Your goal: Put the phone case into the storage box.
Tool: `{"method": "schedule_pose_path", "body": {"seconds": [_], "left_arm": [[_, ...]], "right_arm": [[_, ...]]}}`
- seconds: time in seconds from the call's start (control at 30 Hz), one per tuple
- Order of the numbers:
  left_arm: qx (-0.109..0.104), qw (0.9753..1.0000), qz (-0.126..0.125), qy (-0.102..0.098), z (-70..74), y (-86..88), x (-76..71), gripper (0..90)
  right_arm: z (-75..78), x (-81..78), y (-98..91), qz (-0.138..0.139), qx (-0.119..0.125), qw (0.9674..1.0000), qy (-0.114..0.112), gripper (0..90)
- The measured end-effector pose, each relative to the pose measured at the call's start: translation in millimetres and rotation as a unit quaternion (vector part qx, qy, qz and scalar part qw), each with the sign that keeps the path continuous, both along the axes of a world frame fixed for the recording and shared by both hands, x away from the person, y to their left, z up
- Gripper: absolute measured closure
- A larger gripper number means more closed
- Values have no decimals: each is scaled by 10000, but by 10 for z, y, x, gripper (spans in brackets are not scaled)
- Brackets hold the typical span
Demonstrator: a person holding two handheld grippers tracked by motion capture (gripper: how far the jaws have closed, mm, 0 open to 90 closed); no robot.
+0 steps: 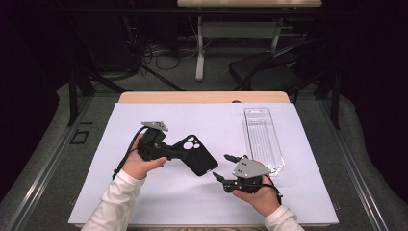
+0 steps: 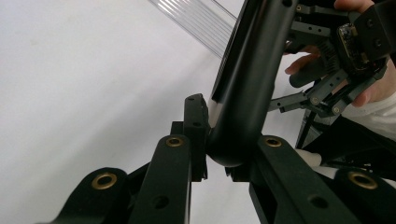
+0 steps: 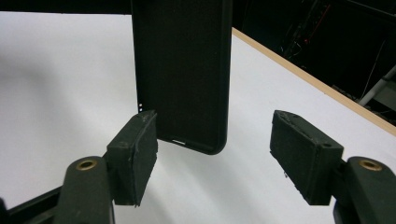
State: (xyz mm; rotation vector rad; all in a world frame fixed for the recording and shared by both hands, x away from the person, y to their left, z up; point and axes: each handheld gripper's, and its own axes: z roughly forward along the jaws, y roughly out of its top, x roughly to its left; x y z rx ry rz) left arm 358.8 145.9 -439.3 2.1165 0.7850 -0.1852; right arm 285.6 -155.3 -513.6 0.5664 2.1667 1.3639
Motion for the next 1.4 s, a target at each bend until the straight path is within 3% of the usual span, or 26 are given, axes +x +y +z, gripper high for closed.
{"method": "schedule_pose_path", "body": {"seconds": [0.3,0.6,0.73,0.83,1.13,1.4], "left_arm": [[45,10000,-4,24,-6,-3,-14,815],[170,9998,-69,52,10,-46,5,815],[229,9997,-118,54,60,-72,20,815],[333,9993,-140,61,100,-103,48,815],[651,9976,-194,114,192,-190,162,815],[734,9962,-352,304,198,-277,259,815]], "right_arm": [[14,10,-2,83,48,9998,-162,376],[45,15,-3,213,144,9997,-40,447],[85,37,-8,205,297,9993,-86,427],[109,64,-12,93,324,9994,24,387],[172,118,-35,-138,171,9995,239,268],[227,169,-32,-163,153,9989,422,152]]}}
